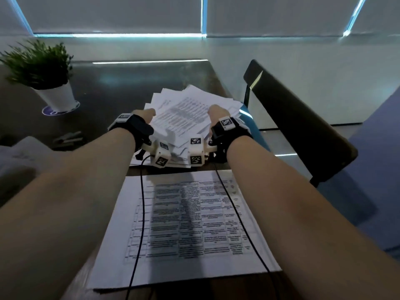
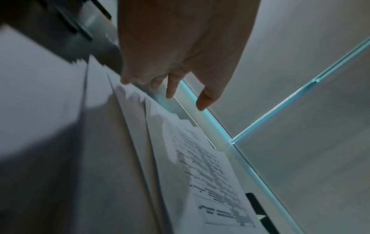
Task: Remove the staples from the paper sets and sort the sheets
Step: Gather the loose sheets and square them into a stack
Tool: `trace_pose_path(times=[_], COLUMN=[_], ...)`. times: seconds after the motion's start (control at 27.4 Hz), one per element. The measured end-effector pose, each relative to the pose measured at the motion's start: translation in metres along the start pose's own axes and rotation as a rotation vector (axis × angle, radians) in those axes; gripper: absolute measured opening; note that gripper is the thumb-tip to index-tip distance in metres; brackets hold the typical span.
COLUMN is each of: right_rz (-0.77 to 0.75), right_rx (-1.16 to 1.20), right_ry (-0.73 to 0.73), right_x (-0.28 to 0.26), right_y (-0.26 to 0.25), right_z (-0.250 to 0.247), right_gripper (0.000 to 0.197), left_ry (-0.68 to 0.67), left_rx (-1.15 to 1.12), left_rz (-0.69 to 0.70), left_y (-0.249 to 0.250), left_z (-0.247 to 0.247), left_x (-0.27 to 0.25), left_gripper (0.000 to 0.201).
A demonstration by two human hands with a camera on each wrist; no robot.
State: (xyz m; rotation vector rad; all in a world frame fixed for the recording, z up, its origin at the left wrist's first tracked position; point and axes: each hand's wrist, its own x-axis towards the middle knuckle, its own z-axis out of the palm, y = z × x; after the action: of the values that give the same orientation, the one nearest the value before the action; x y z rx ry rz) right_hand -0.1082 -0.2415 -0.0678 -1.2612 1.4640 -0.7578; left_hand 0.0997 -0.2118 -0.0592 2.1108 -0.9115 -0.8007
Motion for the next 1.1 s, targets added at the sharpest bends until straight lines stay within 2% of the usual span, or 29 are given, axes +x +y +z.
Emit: trace_pose_path(times=[0.07,0.18,0.29,0.37,0.44,0.55,0.58,0.69,0.77,0.8,0.88,0.91,1.02,1.1], right_rz=[-0.051,-0.055,-0.021,0.002,0.045,-0.013,-0.032,-0.141,-0.167,-0.155,-0.101,-0.060,0.042,0.052], right_rx=[-0.163,-0.104,-0.012,0.076,0.141,0.221,0.266,0.346,0.352,0.310,0.251,0.267,0.305,0.304], right_ry=[0.119,0.183,0.224,0.242,0.342,0.370,0.358,0.404,0.348,0.269,0.063,-0.031,-0.242,-0.257], right_x=[0.014,0.046,0.065,0.062,0.069,0.074,0.074,0.078,0.080,0.080,0.087,0.087,0.070,0.062], right_y=[-0.001,0.009,0.017,0.018,0.025,0.030,0.033,0.039,0.035,0.034,0.036,0.038,0.035,0.031], right_z=[0.001,0.007,0.015,0.020,0.023,0.028,0.029,0.029,0.028,0.028,0.031,0.033,0.035,0.032], right_gripper=[0.045,0.033,0.038,0.050,0.057,0.057,0.060,0.078,0.081,0.072,0.038,0.029,0.028,0.026], left_ry=[-0.007,-0.016,0.016,0.045,0.080,0.105,0.121,0.181,0.175,0.168,0.121,0.083,-0.062,-0.086], left_rx=[0.025,0.060,0.073,0.088,0.158,0.208,0.183,-0.015,-0.157,-0.182,-0.155,-0.124,-0.047,-0.012], left_rz=[-0.017,-0.013,-0.002,-0.013,0.013,0.041,0.065,0.147,0.162,0.164,0.185,0.196,0.209,0.214], left_y=[-0.004,-0.009,-0.022,-0.031,-0.038,-0.050,-0.056,-0.071,-0.077,-0.078,-0.074,-0.072,-0.064,-0.061], left_z=[0.009,0.018,0.018,0.017,0.015,0.013,0.012,0.011,0.010,0.009,0.008,0.008,0.006,0.006], left_x=[0.008,0.026,0.040,0.045,0.051,0.066,0.070,0.076,0.077,0.079,0.079,0.079,0.075,0.077], left_gripper=[0.050,0.045,0.046,0.050,0.063,0.076,0.069,0.017,0.004,0.010,0.014,0.015,0.014,0.019])
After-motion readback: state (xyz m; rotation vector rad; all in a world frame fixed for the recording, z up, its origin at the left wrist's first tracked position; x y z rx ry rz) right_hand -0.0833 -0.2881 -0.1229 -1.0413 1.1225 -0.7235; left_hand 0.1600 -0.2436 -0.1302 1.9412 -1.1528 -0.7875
